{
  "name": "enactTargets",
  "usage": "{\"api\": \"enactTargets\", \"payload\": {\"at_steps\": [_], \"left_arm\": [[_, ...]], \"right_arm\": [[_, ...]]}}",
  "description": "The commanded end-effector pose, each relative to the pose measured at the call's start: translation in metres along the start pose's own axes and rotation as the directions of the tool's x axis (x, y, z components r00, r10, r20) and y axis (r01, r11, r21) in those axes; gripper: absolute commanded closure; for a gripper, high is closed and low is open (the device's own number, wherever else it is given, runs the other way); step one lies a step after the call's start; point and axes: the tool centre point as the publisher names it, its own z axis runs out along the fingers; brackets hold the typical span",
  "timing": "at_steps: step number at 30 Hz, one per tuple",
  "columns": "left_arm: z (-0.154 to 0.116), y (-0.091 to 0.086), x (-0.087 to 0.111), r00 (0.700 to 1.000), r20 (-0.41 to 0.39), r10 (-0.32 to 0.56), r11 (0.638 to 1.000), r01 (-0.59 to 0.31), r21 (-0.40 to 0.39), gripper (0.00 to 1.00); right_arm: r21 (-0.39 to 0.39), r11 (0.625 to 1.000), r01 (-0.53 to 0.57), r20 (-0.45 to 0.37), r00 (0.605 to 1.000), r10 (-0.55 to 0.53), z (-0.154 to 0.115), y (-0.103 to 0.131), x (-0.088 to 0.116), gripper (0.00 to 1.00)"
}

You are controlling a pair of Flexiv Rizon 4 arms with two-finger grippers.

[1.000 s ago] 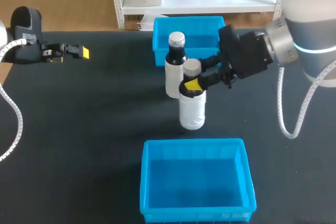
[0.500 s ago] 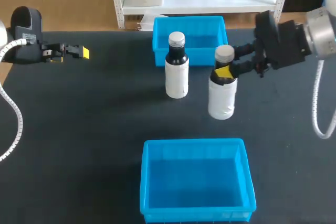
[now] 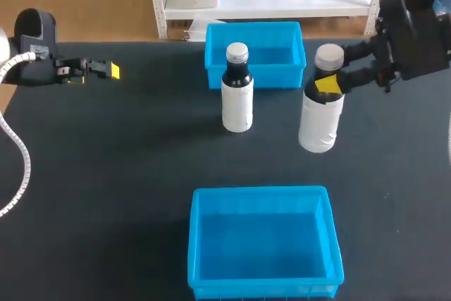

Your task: Pick up the bottle, and place it in the far bin if it is heavy, or in the near bin if it is light.

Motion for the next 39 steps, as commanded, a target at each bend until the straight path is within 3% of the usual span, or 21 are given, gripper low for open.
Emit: {"api": "enactTargets", "payload": {"at_steps": [1, 9, 16, 26, 39], "left_arm": [[0.000, 0.000, 0.000, 1.000, 0.000, 0.000, 1.000, 0.000, 0.000, 0.00], [0.000, 0.000, 0.000, 1.000, 0.000, 0.000, 1.000, 0.000, 0.000, 0.00], [0.000, 0.000, 0.000, 1.000, 0.000, 0.000, 1.000, 0.000, 0.000, 0.00], [0.000, 0.000, 0.000, 1.000, 0.000, 0.000, 1.000, 0.000, 0.000, 0.00], [0.000, 0.000, 0.000, 1.000, 0.000, 0.000, 1.000, 0.000, 0.000, 0.00]], "right_arm": [[-0.047, 0.998, 0.035, 0.001, 0.999, -0.035, -0.010, 0.011, -0.011, 1.00], [-0.245, 0.958, 0.149, 0.038, 0.989, -0.145, 0.000, 0.056, -0.031, 1.00], [-0.352, 0.907, 0.233, 0.054, 0.972, -0.228, 0.023, 0.101, -0.046, 1.00], [-0.465, 0.847, 0.257, 0.100, 0.966, -0.238, 0.053, 0.150, -0.056, 1.00], [-0.561, 0.787, 0.255, 0.152, 0.967, -0.206, 0.105, 0.190, -0.044, 1.00]]}}
